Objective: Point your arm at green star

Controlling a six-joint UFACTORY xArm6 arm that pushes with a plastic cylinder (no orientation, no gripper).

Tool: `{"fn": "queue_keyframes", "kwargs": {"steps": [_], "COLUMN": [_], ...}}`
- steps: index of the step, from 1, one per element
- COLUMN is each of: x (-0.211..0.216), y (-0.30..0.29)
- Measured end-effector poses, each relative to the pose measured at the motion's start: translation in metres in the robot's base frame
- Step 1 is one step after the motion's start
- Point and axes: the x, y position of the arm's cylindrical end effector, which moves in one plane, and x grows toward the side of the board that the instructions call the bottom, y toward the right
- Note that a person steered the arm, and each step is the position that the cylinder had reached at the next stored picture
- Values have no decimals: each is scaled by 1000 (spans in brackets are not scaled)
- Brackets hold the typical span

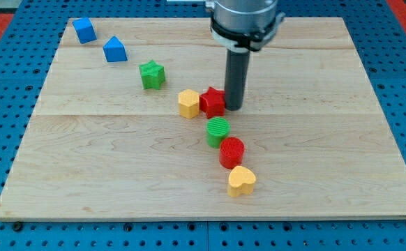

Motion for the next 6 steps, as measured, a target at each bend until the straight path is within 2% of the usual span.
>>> {"fn": "queue_keyframes", "kwargs": {"steps": [1, 2, 3, 4, 5, 6], "x": [-20, -39, -110, -126, -106, -106], "y": [-25, -14, -24, -98, -107, -124]}}
